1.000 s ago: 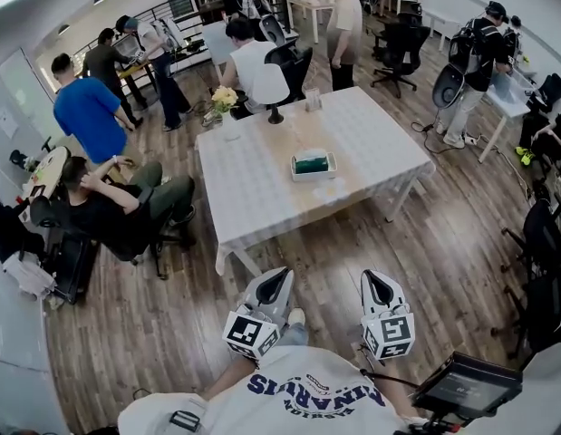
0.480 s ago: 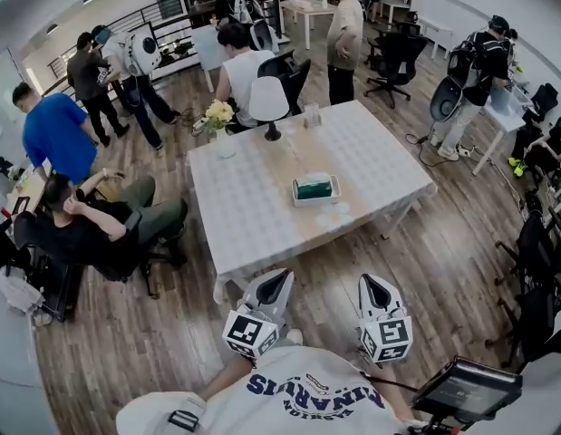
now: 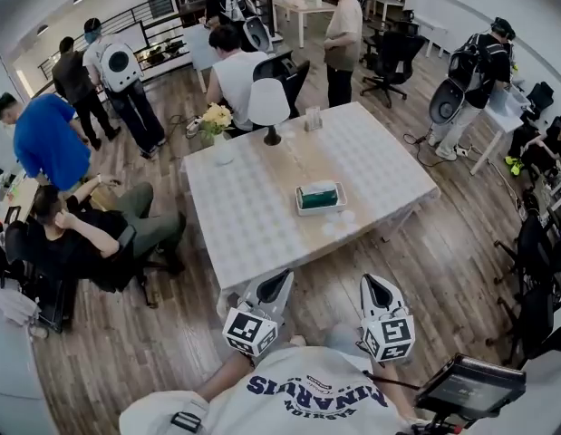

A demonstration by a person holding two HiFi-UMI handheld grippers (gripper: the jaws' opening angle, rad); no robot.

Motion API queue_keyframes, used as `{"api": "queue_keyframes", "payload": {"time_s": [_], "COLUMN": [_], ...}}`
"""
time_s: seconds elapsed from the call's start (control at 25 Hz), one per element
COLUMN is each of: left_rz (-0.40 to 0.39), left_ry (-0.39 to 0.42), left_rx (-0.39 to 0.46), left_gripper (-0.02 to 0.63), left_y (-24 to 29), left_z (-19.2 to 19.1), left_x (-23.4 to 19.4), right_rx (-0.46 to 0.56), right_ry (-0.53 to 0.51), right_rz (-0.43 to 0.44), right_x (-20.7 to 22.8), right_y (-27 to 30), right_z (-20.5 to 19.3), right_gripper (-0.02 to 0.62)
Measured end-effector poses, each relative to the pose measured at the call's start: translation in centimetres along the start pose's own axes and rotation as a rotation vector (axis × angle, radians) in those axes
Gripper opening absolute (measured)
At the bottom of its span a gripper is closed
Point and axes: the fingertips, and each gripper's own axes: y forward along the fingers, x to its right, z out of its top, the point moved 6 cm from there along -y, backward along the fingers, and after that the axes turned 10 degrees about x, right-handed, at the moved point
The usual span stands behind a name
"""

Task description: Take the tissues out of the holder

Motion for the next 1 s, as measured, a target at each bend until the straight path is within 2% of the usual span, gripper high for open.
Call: {"api": "queue_keyframes", "payload": {"time_s": [0.28,0.52,0.8,1.0], "left_rz": [0.041,0.087,0.169,0.204], "left_ry": [-0.031,-0.02,-0.004,0.025], "left_rx": [-0.015,-0.032,-0.034,-0.03], "left_gripper": [0.003,0.003,0.003,0.003], "left_y": [1.0,3.1,10.0,15.8], "left_z": [-1.8,-2.4,-2.8,-3.2], "left_x": [-1.9,-3.8,-6.7,-9.0], "right_rx": [-0.004,-0.007,0.004,0.047], "right_ry": [-0.016,-0.01,0.002,-0.05], "right_rz": [0.021,0.067,0.126,0.151], "right_x": [0.9,2.6,8.4,12.8], "right_y": [3.4,7.2,14.5,20.1], "right_z": [0.0,-0.2,0.1,0.9], "right_gripper": [0.009,0.009,0.009,0.009]}}
